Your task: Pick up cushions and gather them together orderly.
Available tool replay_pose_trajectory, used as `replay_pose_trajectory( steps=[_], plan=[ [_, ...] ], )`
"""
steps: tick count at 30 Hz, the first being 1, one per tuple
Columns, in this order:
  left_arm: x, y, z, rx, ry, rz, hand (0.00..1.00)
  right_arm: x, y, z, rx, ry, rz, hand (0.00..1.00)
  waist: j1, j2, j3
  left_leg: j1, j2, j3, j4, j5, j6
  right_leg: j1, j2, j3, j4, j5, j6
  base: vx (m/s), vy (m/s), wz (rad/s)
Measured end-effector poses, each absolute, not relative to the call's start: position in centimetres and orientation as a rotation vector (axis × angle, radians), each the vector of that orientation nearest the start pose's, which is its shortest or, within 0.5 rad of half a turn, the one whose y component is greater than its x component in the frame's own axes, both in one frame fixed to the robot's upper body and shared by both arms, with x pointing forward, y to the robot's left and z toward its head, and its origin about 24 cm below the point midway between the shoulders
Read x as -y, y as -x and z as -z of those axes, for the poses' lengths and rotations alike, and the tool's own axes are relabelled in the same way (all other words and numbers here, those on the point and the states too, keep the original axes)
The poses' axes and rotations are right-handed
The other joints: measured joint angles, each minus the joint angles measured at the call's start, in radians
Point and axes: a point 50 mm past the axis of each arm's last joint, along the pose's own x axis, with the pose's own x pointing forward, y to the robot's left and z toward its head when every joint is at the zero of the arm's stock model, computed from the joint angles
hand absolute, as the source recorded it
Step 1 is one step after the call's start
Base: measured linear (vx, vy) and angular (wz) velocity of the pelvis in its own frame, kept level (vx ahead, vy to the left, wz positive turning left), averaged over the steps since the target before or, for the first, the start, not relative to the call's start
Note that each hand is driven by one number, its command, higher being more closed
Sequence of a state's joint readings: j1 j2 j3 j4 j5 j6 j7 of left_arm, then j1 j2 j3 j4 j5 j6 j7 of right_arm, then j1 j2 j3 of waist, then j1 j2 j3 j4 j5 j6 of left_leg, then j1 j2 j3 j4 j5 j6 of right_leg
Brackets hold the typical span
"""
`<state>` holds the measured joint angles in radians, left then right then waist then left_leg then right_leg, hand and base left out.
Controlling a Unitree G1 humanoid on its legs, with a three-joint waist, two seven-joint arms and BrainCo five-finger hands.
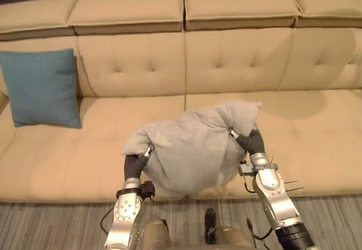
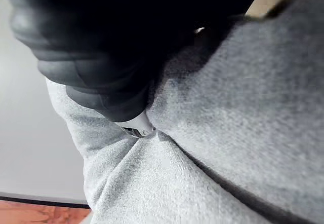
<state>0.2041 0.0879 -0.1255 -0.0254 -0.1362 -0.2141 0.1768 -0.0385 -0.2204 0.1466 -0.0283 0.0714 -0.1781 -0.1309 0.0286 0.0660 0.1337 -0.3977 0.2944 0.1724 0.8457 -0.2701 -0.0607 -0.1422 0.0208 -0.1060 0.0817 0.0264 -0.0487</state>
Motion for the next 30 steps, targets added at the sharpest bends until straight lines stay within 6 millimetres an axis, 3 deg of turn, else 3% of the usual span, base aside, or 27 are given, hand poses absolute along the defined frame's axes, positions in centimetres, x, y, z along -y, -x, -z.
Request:
replay_pose_trajectory(
  steps=[2,3,4,6,8,13,16,18,22,23,27,30],
  plan=[
    [-15.5,-21.2,-2.0,0.017,0.068,-0.109,1.00,15.9,-25.7,-7.2,0.224,0.121,-0.022,1.00,0.005,0.001,0.000,0.014,-0.037,-0.025,-0.242,0.034,-0.025,0.014,-0.025,-0.001,0.002,-0.014,0.025,0.17,0.180,-0.19],
    [-15.4,-21.2,-2.0,0.017,0.073,-0.110,1.00,16.0,-25.7,-7.2,0.223,0.125,-0.021,1.00,0.008,0.028,-0.006,0.033,-0.043,-0.049,-0.389,0.167,-0.031,0.022,-0.016,0.003,0.004,-0.035,0.060,0.16,0.249,-0.15],
    [-15.3,-21.6,-2.1,0.021,0.067,-0.103,1.00,16.0,-25.7,-6.9,0.211,0.110,-0.006,1.00,0.008,0.035,-0.001,0.046,-0.053,-0.068,-0.423,0.149,-0.025,0.029,-0.015,0.015,0.005,-0.047,0.080,0.15,0.257,-0.10],
    [-16.0,-21.7,-2.2,0.024,0.025,-0.101,1.00,15.5,-25.7,-6.6,0.198,0.077,-0.001,1.00,0.006,0.002,0.002,0.069,-0.093,-0.052,-0.469,0.160,-0.010,0.025,-0.057,0.029,0.005,-0.049,0.093,0.13,0.232,0.06],
    [-16.5,-21.6,-2.1,0.021,0.005,-0.108,1.00,15.0,-25.8,-6.6,0.200,0.057,-0.005,1.00,0.017,-0.009,-0.001,0.098,-0.129,-0.027,-0.515,0.175,0.011,0.025,-0.091,0.052,0.004,-0.050,0.096,0.10,0.182,0.05],
    [-17.9,-22.5,-4.2,0.115,-0.055,-0.181,1.00,13.1,-27.8,-8.6,0.270,0.018,-0.035,1.00,0.020,-0.022,-0.002,0.116,-0.174,0.006,-0.595,0.204,0.028,-0.004,-0.129,0.083,-0.016,-0.035,0.127,0.03,0.084,-0.12],
    [-18.5,-24.9,-7.3,0.250,-0.082,-0.250,1.00,11.5,-30.1,-11.7,0.372,0.001,-0.019,1.00,0.026,-0.045,0.008,0.105,-0.182,0.016,-0.659,0.248,0.025,-0.041,-0.126,0.089,-0.036,-0.014,0.129,-0.03,-0.004,-0.09],
    [-18.7,-27.6,-10.5,0.374,-0.128,-0.282,1.00,10.9,-31.9,-14.9,0.468,-0.005,0.005,1.00,0.041,-0.055,0.014,0.058,-0.171,0.016,-0.697,0.291,0.019,-0.097,-0.108,0.096,-0.054,0.026,0.114,-0.08,-0.053,-0.05],
    [-19.6,-32.3,-16.2,0.533,-0.185,-0.382,1.00,10.5,-34.7,-20.0,0.586,0.002,0.058,1.00,0.041,-0.068,0.064,0.014,-0.166,-0.010,-0.758,0.361,0.016,-0.151,-0.093,0.078,-0.060,0.050,0.105,-0.10,-0.047,0.13],
    [-19.6,-32.5,-16.7,0.545,-0.184,-0.388,1.00,10.6,-34.8,-20.3,0.594,0.001,0.063,1.00,0.041,-0.069,0.069,0.013,-0.166,-0.012,-0.762,0.366,0.016,-0.155,-0.093,0.078,-0.060,0.050,0.105,-0.11,-0.039,0.16],
    [-20.1,-35.4,-22.9,0.674,-0.193,-0.465,1.00,10.6,-36.4,-25.2,0.696,-0.002,0.144,1.00,0.041,-0.070,0.139,-0.012,-0.170,-0.023,-0.852,0.443,0.016,-0.216,-0.087,0.075,-0.056,0.064,0.107,-0.11,-0.031,0.06],
    [-19.9,-36.5,-27.3,0.760,-0.180,-0.495,1.00,10.8,-36.7,-28.5,0.764,-0.026,0.198,1.00,0.040,-0.069,0.195,-0.033,-0.171,-0.025,-0.925,0.501,0.018,-0.271,-0.081,0.075,-0.052,0.078,0.111,-0.12,-0.012,0.00]
  ],
)
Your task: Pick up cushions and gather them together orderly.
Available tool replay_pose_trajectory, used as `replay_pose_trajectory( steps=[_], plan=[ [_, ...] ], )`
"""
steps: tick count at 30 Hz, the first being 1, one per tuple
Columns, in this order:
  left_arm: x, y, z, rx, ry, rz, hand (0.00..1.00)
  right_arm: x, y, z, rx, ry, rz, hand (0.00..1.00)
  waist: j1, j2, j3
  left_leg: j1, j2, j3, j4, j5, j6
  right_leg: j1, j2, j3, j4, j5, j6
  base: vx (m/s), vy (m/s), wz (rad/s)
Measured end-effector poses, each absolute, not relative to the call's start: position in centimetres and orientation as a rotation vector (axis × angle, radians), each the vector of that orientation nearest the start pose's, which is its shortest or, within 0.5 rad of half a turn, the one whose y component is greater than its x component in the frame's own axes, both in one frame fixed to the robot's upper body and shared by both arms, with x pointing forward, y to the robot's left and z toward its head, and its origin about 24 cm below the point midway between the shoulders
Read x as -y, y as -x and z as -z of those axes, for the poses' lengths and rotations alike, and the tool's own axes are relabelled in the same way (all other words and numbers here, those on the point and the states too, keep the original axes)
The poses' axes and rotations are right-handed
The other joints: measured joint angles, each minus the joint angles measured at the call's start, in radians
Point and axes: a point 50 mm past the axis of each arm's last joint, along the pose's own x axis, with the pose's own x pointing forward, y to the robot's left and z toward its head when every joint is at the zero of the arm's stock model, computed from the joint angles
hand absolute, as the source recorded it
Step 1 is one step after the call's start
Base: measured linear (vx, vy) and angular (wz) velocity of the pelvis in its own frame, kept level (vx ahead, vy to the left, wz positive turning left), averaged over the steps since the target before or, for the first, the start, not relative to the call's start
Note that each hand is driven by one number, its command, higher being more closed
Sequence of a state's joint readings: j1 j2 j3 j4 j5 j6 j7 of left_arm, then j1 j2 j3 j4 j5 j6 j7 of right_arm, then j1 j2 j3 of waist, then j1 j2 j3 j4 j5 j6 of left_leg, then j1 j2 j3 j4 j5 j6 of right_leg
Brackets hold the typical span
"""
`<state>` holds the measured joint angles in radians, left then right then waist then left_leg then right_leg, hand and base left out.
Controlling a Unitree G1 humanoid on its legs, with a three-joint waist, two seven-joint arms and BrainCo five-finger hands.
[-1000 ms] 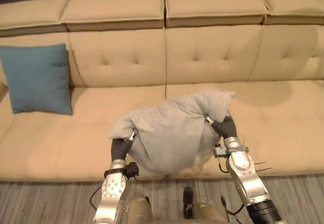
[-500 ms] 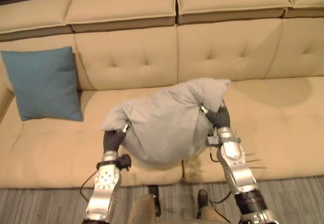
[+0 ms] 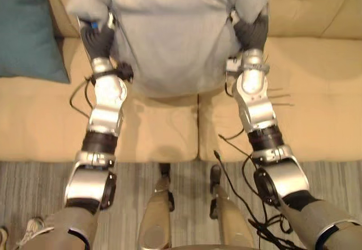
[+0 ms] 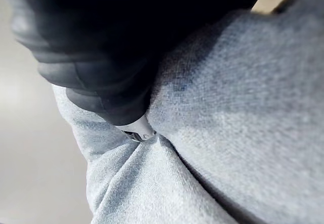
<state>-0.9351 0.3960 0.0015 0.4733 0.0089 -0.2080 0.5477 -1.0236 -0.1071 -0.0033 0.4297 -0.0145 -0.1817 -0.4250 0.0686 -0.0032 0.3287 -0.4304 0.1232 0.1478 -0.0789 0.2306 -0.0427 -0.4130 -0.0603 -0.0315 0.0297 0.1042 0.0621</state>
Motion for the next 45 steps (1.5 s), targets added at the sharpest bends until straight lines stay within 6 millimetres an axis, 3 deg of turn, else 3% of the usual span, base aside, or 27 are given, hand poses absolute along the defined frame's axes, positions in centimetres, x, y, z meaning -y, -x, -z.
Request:
replay_pose_trajectory(
  steps=[3,8,9,14,21,23,26,29,31,35,37,41,42,43,44,45],
  plan=[
    [-19.2,-37.3,-30.6,0.807,-0.175,-0.488,1.00,11.3,-36.9,-31.3,0.819,-0.022,0.262,1.00,-0.005,0.001,0.058,-0.043,-0.002,-0.008,-0.016,0.027,0.001,-0.047,-0.001,-0.007,0.002,0.011,0.004,-0.07,0.010,0.05],
    [-18.5,-37.8,-33.2,0.832,-0.188,-0.467,1.00,12.0,-37.4,-33.9,0.846,0.007,0.322,1.00,-0.028,0.003,0.109,-0.123,-0.009,-0.026,-0.016,0.052,-0.023,-0.118,-0.009,-0.022,0.003,0.019,0.004,0.00,0.004,0.07],
    [-18.3,-37.8,-34.1,0.848,-0.199,-0.456,0.00,12.3,-37.6,-34.4,0.843,0.010,0.340,0.00,-0.032,0.004,0.125,-0.134,-0.008,-0.036,-0.016,0.055,-0.022,-0.130,-0.008,-0.025,0.003,0.022,0.002,0.02,-0.005,0.05],
    [-17.7,-37.1,-37.4,0.932,-0.112,-0.430,0.00,14.0,-37.0,-36.9,0.902,0.010,0.406,0.00,-0.035,0.004,0.125,-0.196,-0.002,-0.038,-0.016,0.055,-0.022,-0.187,-0.006,-0.030,0.001,0.025,0.001,0.03,0.012,-0.01],
    [-18.1,-36.9,-37.7,0.943,-0.082,-0.419,0.00,15.9,-36.3,-38.2,0.950,0.060,0.452,0.00,-0.027,0.004,0.125,-0.241,0.004,-0.040,-0.016,0.069,-0.041,-0.225,-0.007,-0.048,0.002,0.025,0.000,0.03,0.039,0.04],
    [-18.9,-36.6,-37.9,0.955,-0.094,-0.436,0.00,16.0,-35.9,-38.8,0.976,0.074,0.443,0.00,-0.028,0.004,0.125,-0.241,0.005,-0.039,-0.016,0.069,-0.041,-0.225,-0.008,-0.049,0.004,0.025,0.000,0.00,0.054,0.00],
    [-21.8,-35.5,-38.1,0.977,-0.091,-0.488,0.00,17.0,-35.3,-39.5,1.000,0.094,0.397,0.00,-0.027,0.004,0.125,-0.237,0.011,-0.034,-0.016,0.069,-0.041,-0.236,-0.008,-0.051,0.028,0.024,0.000,0.00,0.046,-0.05],
    [-25.4,-34.4,-36.8,0.960,-0.055,-0.567,0.00,19.0,-34.7,-39.1,1.001,0.108,0.379,0.00,-0.024,0.004,0.125,-0.219,0.013,-0.031,-0.016,0.069,-0.041,-0.236,-0.009,-0.050,0.066,0.007,-0.003,0.00,0.050,0.03],
    [-27.3,-34.1,-34.8,0.916,-0.030,-0.601,0.00,20.0,-34.2,-38.2,1.000,0.112,0.369,0.00,-0.023,0.004,0.125,-0.198,0.012,-0.029,-0.016,0.069,-0.042,-0.230,-0.011,-0.050,0.099,-0.013,-0.005,0.00,0.017,0.07],
    [-30.7,-33.8,-26.7,0.702,-0.009,-0.627,0.00,22.5,-33.3,-34.8,0.962,0.163,0.321,0.00,-0.029,0.004,0.120,-0.129,0.014,-0.012,-0.016,0.049,-0.061,-0.180,-0.011,-0.047,0.149,-0.063,-0.007,0.01,-0.016,0.04],
    [-31.1,-33.4,-23.5,0.622,-0.018,-0.609,0.00,23.3,-32.9,-32.6,0.919,0.195,0.295,0.00,-0.028,0.004,0.120,-0.105,0.018,-0.009,-0.016,0.048,-0.061,-0.160,-0.004,-0.047,0.155,-0.066,-0.011,0.00,-0.046,-0.01],
    [-29.7,-31.6,-13.1,0.345,-0.006,-0.513,0.00,25.1,-33.0,-22.3,0.616,0.215,0.232,0.00,-0.030,0.009,0.043,-0.075,0.013,-0.010,-0.016,0.017,-0.030,-0.143,-0.007,-0.042,0.186,-0.101,-0.005,0.03,-0.036,0.03],
    [-28.7,-30.5,-9.7,0.251,0.015,-0.484,0.00,25.7,-32.2,-18.3,0.496,0.199,0.232,0.00,-0.028,0.009,0.033,-0.055,0.008,-0.011,-0.016,0.017,-0.030,-0.129,-0.012,-0.042,0.200,-0.114,-0.003,0.05,-0.033,0.11],
    [-27.9,-29.5,-7.3,0.180,0.030,-0.459,0.00,25.9,-31.5,-15.5,0.416,0.167,0.237,0.00,-0.028,0.009,0.033,-0.037,0.005,-0.014,-0.016,0.017,-0.029,-0.115,-0.013,-0.042,0.212,-0.125,-0.003,0.05,-0.057,0.11],
    [-27.6,-28.9,-6.0,0.141,0.038,-0.451,0.00,25.8,-31.0,-14.1,0.376,0.150,0.237,0.00,-0.028,0.009,0.033,-0.028,0.003,-0.019,-0.016,0.017,-0.029,-0.108,-0.013,-0.042,0.217,-0.129,-0.003,0.05,-0.077,0.10],
    [-26.6,-27.4,-3.4,0.056,0.061,-0.433,0.00,25.5,-30.0,-11.1,0.288,0.114,0.232,0.00,-0.028,0.010,0.027,-0.011,0.001,-0.025,-0.016,0.016,-0.029,-0.095,-0.013,-0.043,0.225,-0.141,-0.002,0.05,-0.093,0.08]
  ],
)
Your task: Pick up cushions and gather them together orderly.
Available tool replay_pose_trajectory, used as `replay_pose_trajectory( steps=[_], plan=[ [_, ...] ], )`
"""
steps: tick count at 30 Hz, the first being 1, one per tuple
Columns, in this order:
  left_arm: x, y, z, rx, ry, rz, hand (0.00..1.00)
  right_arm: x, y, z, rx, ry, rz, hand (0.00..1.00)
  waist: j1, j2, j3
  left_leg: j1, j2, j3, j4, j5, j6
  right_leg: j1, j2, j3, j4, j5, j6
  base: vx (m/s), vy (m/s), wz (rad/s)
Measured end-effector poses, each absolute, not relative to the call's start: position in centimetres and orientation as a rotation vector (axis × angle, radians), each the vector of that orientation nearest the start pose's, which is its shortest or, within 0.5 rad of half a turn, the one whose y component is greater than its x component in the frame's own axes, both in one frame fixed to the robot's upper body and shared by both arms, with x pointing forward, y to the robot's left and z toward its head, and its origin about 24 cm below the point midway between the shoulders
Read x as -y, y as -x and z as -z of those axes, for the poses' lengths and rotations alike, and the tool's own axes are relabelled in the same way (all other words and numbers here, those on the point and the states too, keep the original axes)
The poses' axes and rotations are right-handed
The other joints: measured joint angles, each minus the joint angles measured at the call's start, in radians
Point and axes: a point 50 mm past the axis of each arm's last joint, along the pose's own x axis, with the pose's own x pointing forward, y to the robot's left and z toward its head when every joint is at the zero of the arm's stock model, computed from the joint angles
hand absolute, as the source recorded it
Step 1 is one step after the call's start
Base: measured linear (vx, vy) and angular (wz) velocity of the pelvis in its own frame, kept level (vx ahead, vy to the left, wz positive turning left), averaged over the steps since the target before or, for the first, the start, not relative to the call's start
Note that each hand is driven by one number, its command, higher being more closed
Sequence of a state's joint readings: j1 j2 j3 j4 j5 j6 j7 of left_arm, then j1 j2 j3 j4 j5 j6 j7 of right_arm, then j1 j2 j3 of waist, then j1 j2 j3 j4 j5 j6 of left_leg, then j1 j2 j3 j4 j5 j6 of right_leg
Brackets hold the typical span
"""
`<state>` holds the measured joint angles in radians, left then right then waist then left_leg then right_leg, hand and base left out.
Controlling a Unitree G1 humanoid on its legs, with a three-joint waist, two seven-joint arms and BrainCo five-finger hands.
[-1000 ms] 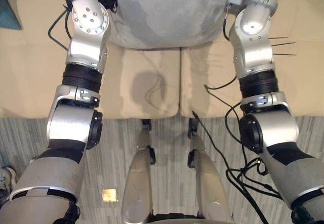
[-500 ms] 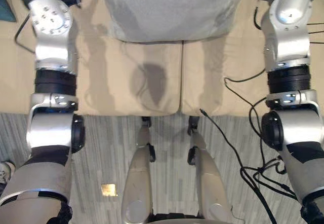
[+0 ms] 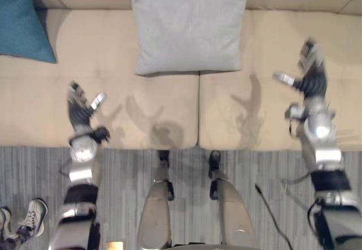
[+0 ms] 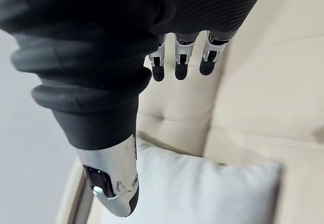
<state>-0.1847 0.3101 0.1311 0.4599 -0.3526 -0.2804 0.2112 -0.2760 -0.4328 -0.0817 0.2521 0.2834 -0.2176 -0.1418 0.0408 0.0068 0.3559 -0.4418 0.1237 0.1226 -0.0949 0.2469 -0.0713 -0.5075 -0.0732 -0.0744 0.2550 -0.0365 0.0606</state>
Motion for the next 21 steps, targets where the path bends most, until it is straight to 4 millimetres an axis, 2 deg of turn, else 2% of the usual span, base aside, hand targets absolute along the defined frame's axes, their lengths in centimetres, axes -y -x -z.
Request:
replay_pose_trajectory(
  steps=[1,2,3,4,5,6,7,9,10,12,14,18,21],
  plan=[
    [-25.7,-26.1,-1.3,-0.013,0.082,-0.416,0.00,25.1,-29.0,-8.7,0.213,0.090,0.225,0.00,0.001,0.001,-0.021,0.002,0.000,-0.005,0.000,-0.003,0.004,0.002,0.000,-0.002,0.002,-0.005,0.000,0.05,-0.072,0.07],
    [-25.1,-25.3,-0.2,-0.049,0.094,-0.405,0.00,24.8,-28.4,-7.3,0.169,0.080,0.218,0.00,0.001,0.001,-0.031,0.005,0.000,-0.007,0.000,-0.003,0.004,0.007,0.000,-0.003,0.001,-0.006,-0.001,0.06,-0.059,0.05],
    [-24.1,-23.7,1.8,-0.127,0.108,-0.378,0.00,24.2,-27.1,-4.3,0.065,0.054,0.208,0.00,0.001,0.002,-0.042,0.034,0.000,-0.008,0.000,-0.007,0.008,0.037,0.000,-0.005,-0.003,-0.011,-0.002,0.07,-0.052,0.05],
    [-23.5,-22.4,3.3,-0.190,0.118,-0.356,0.00,23.7,-26.0,-2.1,-0.016,0.052,0.204,0.00,0.001,0.003,-0.056,0.058,0.000,-0.008,0.000,-0.014,0.005,0.066,0.001,-0.007,-0.010,-0.014,-0.001,0.07,-0.049,0.05],
    [-23.4,-21.6,4.2,-0.230,0.120,-0.352,0.00,23.4,-25.3,-0.8,-0.066,0.050,0.194,0.00,0.001,0.002,-0.071,0.070,0.000,-0.008,0.000,-0.018,0.004,0.080,0.001,-0.008,-0.016,-0.015,0.000,0.09,-0.043,0.03],
    [-23.2,-19.7,6.2,-0.325,0.111,-0.348,0.00,22.8,-23.7,1.9,-0.175,0.062,0.172,0.00,0.001,0.003,-0.109,0.101,0.000,-0.007,0.000,-0.032,0.002,0.120,0.002,-0.008,-0.034,-0.021,0.006,0.08,-0.025,0.00],
    [-23.2,-18.3,7.5,-0.398,0.095,-0.342,0.00,22.5,-22.5,3.5,-0.250,0.083,0.152,0.00,0.001,0.006,-0.136,0.126,-0.001,-0.006,0.000,-0.045,0.001,0.148,0.002,-0.007,-0.051,-0.024,0.011,0.08,-0.017,-0.02],
    [-23.4,-15.8,9.8,-0.536,0.053,-0.327,0.00,22.2,-20.5,6.1,-0.377,0.124,0.115,0.00,0.000,0.013,-0.179,0.169,-0.003,-0.001,0.000,-0.061,0.005,0.202,0.001,-0.005,-0.078,-0.030,0.010,0.07,0.005,-0.02],
    [-23.4,-15.1,10.4,-0.570,0.045,-0.325,0.00,22.2,-19.9,6.7,-0.408,0.136,0.110,0.00,0.000,0.015,-0.188,0.180,-0.003,0.002,0.000,-0.067,0.002,0.216,0.001,-0.003,-0.085,-0.030,0.010,0.08,0.018,-0.04],
    [-23.7,-12.3,12.4,-0.727,-0.011,-0.315,0.00,22.3,-17.7,9.2,-0.552,0.218,0.072,0.00,-0.002,0.021,-0.224,0.223,-0.005,0.005,-0.001,-0.078,0.001,0.271,0.001,-0.001,-0.115,-0.028,0.013,0.05,0.017,-0.03],
    [-24.0,-10.8,13.3,-0.805,-0.035,-0.315,0.00,22.5,-16.4,10.5,-0.637,0.250,0.066,0.00,-0.003,0.023,-0.243,0.247,-0.005,0.007,-0.002,-0.084,0.000,0.300,0.001,0.002,-0.131,-0.027,0.016,0.04,0.007,-0.02],
    [-24.2,-8.7,14.0,-0.889,-0.069,-0.301,0.00,23.0,-14.5,12.0,-0.750,0.278,0.065,0.00,-0.005,0.018,-0.256,0.314,-0.006,0.034,-0.002,-0.105,-0.001,0.357,0.002,0.031,-0.156,-0.025,0.018,0.03,0.006,-0.17],
    [-24.5,-8.5,14.1,-0.895,-0.069,-0.317,0.00,23.4,-14.3,12.0,-0.761,0.281,0.087,0.00,-0.005,0.016,-0.256,0.333,-0.007,0.061,-0.001,-0.110,0.002,0.361,0.002,0.063,-0.159,-0.015,0.031,0.03,0.005,-0.30]
  ],
)
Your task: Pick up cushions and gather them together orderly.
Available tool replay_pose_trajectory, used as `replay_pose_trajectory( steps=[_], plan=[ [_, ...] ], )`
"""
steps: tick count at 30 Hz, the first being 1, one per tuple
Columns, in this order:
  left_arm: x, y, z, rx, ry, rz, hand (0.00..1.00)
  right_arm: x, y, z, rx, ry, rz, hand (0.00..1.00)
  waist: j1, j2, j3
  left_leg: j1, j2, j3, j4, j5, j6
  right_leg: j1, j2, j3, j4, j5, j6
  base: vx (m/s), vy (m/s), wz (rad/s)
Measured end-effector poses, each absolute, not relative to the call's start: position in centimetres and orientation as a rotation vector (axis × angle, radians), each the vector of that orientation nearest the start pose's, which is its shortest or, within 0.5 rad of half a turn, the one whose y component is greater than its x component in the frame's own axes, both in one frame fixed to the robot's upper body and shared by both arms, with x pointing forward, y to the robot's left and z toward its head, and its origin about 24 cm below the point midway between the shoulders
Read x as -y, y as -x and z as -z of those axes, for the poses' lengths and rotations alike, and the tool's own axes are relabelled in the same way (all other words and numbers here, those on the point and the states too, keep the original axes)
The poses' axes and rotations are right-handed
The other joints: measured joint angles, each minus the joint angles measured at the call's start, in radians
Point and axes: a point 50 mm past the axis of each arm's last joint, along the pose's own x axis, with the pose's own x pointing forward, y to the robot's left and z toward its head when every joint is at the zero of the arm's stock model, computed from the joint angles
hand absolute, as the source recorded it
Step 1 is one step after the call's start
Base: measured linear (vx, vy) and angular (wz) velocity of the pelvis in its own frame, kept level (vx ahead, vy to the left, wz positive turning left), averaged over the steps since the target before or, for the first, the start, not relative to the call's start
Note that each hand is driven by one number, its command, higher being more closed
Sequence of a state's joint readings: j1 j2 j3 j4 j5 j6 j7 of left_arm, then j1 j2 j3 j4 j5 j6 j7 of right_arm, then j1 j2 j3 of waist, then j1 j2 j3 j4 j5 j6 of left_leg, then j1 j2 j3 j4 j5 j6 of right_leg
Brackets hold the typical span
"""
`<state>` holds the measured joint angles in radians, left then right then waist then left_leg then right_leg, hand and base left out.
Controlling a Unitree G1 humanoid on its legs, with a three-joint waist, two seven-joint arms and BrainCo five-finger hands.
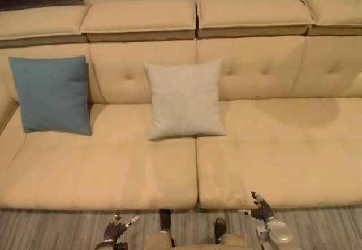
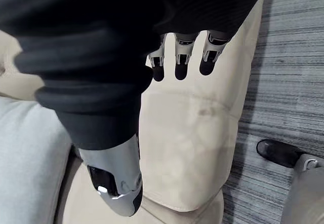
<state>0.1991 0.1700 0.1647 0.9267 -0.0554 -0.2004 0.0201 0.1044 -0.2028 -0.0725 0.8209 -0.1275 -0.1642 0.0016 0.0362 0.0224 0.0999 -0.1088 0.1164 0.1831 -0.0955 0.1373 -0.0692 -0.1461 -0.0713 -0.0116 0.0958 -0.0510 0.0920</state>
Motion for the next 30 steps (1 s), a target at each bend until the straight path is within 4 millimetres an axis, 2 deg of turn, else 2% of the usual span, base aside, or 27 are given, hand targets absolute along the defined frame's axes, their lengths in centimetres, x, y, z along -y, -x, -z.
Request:
replay_pose_trajectory(
  steps=[1,3,4,5,6,7,8,9,10,11,12,13,14,15,16,17,18,19,20,21,22,24,26,27,30],
  plan=[
    [-24.6,-8.7,14.0,-0.888,-0.067,-0.321,0.00,23.7,-14.6,11.8,-0.751,0.277,0.110,0.00,0.000,-0.013,0.013,0.000,-0.001,0.025,0.004,-0.001,0.002,-0.012,0.001,0.026,-0.002,0.023,-0.003,0.02,0.014,-0.57],
    [-24.6,-9.8,13.7,-0.859,-0.069,-0.316,0.00,23.8,-15.8,11.2,-0.712,0.274,0.133,0.00,0.005,-0.017,0.027,-0.049,0.005,0.062,0.073,-0.026,0.012,-0.049,0.001,0.068,0.009,0.054,0.004,-0.02,0.015,-0.63],
    [-24.4,-11.0,13.4,-0.825,-0.069,-0.306,0.00,23.5,-16.7,10.7,-0.682,0.278,0.130,0.00,0.005,-0.023,0.028,-0.136,0.018,0.078,0.182,-0.070,0.027,-0.108,-0.003,0.076,0.033,0.085,0.031,-0.06,0.011,-0.51],
    [-24.3,-11.5,13.2,-0.812,-0.066,-0.301,0.00,23.5,-17.1,10.5,-0.671,0.279,0.130,0.00,0.003,-0.022,0.033,-0.162,0.026,0.078,0.222,-0.083,0.037,-0.134,-0.002,0.076,0.054,0.092,0.034,-0.11,0.013,-0.56],
    [-24.1,-12.1,12.9,-0.784,-0.060,-0.299,0.00,23.3,-17.5,10.3,-0.657,0.273,0.129,0.00,0.005,-0.013,0.047,-0.173,0.061,0.094,0.263,-0.104,0.054,-0.138,0.009,0.073,0.067,0.108,0.037,-0.15,0.001,-0.35],
    [-24.0,-12.7,12.6,-0.759,-0.062,-0.296,0.00,22.8,-17.7,10.2,-0.646,0.258,0.126,0.00,0.004,-0.016,0.058,-0.171,0.067,0.100,0.290,-0.116,0.068,-0.192,-0.004,0.049,0.345,-0.032,-0.002,-0.15,-0.014,-0.20],
    [-23.9,-13.0,12.5,-0.746,-0.063,-0.291,0.00,22.7,-17.5,10.4,-0.651,0.251,0.127,0.00,0.004,-0.017,0.058,-0.168,0.066,0.092,0.300,-0.118,0.070,-0.201,-0.010,0.041,0.467,-0.079,-0.007,-0.14,-0.035,0.21],
    [-23.7,-13.3,12.3,-0.729,-0.060,-0.287,0.00,22.2,-16.9,10.6,-0.657,0.236,0.122,0.00,0.007,-0.017,0.060,-0.159,0.056,0.079,0.314,-0.119,0.072,-0.188,-0.032,0.038,0.691,-0.139,0.016,-0.12,-0.077,0.35],
    [-23.5,-13.1,12.3,-0.727,-0.057,-0.291,0.00,21.7,-16.8,10.8,-0.662,0.241,0.095,0.00,0.013,-0.037,0.049,-0.160,0.046,0.073,0.325,-0.112,0.066,-0.152,-0.056,0.040,0.796,-0.155,0.033,-0.15,-0.098,0.30],
    [-23.4,-13.0,12.3,-0.728,-0.054,-0.293,0.00,21.4,-16.9,10.7,-0.659,0.244,0.084,0.00,0.017,-0.042,0.045,-0.164,0.041,0.072,0.327,-0.106,0.065,-0.134,-0.068,0.042,0.815,-0.159,0.039,-0.20,-0.154,0.21],
    [-23.2,-13.0,12.3,-0.725,-0.052,-0.298,0.00,21.1,-17.1,10.7,-0.651,0.250,0.068,0.00,0.033,-0.058,0.038,-0.189,0.031,0.066,0.337,-0.087,0.055,-0.081,-0.089,0.038,0.777,-0.162,0.049,-0.19,-0.147,0.15],
    [-23.1,-13.2,12.2,-0.719,-0.050,-0.301,0.00,21.1,-17.3,10.6,-0.647,0.256,0.066,0.00,0.037,-0.073,0.030,-0.211,0.031,0.061,0.345,-0.074,0.049,-0.052,-0.088,0.031,0.708,-0.224,0.054,-0.26,-0.183,0.17],
    [-22.4,-13.3,12.3,-0.714,-0.026,-0.305,0.00,21.3,-17.7,10.3,-0.632,0.267,0.078,0.00,0.043,-0.052,0.028,-0.237,0.039,0.055,0.331,-0.037,0.040,-0.029,-0.080,-0.006,0.614,-0.284,0.038,-0.29,-0.192,-0.13],
    [-21.1,-13.5,12.5,-0.713,-0.001,-0.282,0.00,21.6,-18.5,9.8,-0.607,0.276,0.095,0.00,0.062,-0.022,0.025,-0.267,0.061,0.057,0.286,0.016,0.033,-0.032,-0.049,-0.045,0.527,-0.331,0.012,-0.30,-0.195,-0.24],
    [-20.7,-13.3,12.6,-0.723,-0.001,-0.268,0.00,21.7,-18.7,9.7,-0.601,0.280,0.099,0.00,0.063,-0.014,0.028,-0.273,0.066,0.054,0.264,0.034,0.024,-0.032,-0.040,-0.048,0.497,-0.354,-0.001,-0.35,-0.215,-0.23],
    [-20.0,-13.2,12.8,-0.731,0.001,-0.247,0.00,21.9,-19.0,9.6,-0.595,0.285,0.106,0.00,0.057,0.007,0.037,-0.281,0.075,0.046,0.219,0.070,0.018,-0.026,-0.022,-0.062,0.449,-0.383,-0.027,-0.38,-0.182,0.25],
    [-19.1,-13.4,12.8,-0.730,0.014,-0.229,0.00,22.6,-18.8,9.5,-0.604,0.287,0.133,0.00,0.033,0.036,0.058,-0.273,0.079,0.011,0.161,0.024,-0.036,-0.026,-0.013,-0.101,0.431,-0.358,-0.049,-0.37,-0.123,0.47],
    [-19.0,-13.4,12.8,-0.730,0.018,-0.228,0.00,22.7,-18.4,9.7,-0.617,0.277,0.149,0.00,0.026,0.028,0.062,-0.271,0.077,0.011,0.150,0.001,-0.054,-0.028,-0.017,-0.111,0.419,-0.344,-0.061,-0.36,-0.047,0.42],
    [-19.0,-13.7,12.7,-0.721,0.018,-0.229,0.00,22.7,-18.0,10.0,-0.632,0.261,0.165,0.00,0.034,0.020,0.065,-0.261,0.072,0.013,0.204,0.000,-0.053,-0.031,-0.033,-0.110,0.402,-0.322,-0.076,-0.31,-0.019,0.13],
    [-19.1,-13.4,12.8,-0.727,0.016,-0.232,0.00,22.9,-17.9,10.0,-0.633,0.260,0.179,0.00,0.030,0.006,0.067,-0.256,0.058,0.010,0.287,-0.005,-0.046,-0.036,-0.045,-0.106,0.384,-0.302,-0.076,-0.28,-0.040,-0.07],
    [-19.1,-13.2,12.9,-0.732,0.016,-0.233,0.00,23.0,-17.9,9.9,-0.630,0.259,0.189,0.00,0.028,0.004,0.067,-0.237,0.043,0.008,0.385,-0.048,-0.026,-0.038,-0.051,-0.091,0.364,-0.282,-0.069,-0.26,-0.013,-0.23],
    [-19.4,-12.8,13.0,-0.740,0.018,-0.251,0.00,23.1,-18.3,9.6,-0.612,0.265,0.192,0.00,0.035,0.008,0.065,-0.204,0.041,-0.024,0.496,-0.194,-0.026,-0.074,-0.038,-0.031,0.325,-0.224,-0.059,-0.19,0.080,-0.61],
    [-19.4,-12.1,13.2,-0.760,0.018,-0.256,0.00,22.9,-18.7,9.4,-0.601,0.262,0.188,0.00,0.034,0.013,0.062,-0.181,0.028,-0.064,0.501,-0.248,-0.030,-0.093,-0.026,0.008,0.307,-0.193,-0.046,-0.10,0.139,-0.80],
    [-19.3,-11.8,13.3,-0.769,0.022,-0.257,0.00,22.9,-18.5,9.6,-0.609,0.259,0.188,0.00,0.032,0.022,0.056,-0.139,0.020,-0.087,0.442,-0.273,-0.031,-0.092,-0.015,0.045,0.281,-0.169,-0.029,-0.10,0.174,-0.85],
    [-19.4,-11.8,13.4,-0.772,0.019,-0.257,0.00,22.9,-17.8,10.0,-0.632,0.253,0.195,0.00,0.027,0.008,0.037,-0.085,0.004,-0.040,0.335,-0.275,-0.049,-0.070,-0.022,0.092,0.165,-0.097,0.004,-0.12,0.179,-0.58]
  ],
)
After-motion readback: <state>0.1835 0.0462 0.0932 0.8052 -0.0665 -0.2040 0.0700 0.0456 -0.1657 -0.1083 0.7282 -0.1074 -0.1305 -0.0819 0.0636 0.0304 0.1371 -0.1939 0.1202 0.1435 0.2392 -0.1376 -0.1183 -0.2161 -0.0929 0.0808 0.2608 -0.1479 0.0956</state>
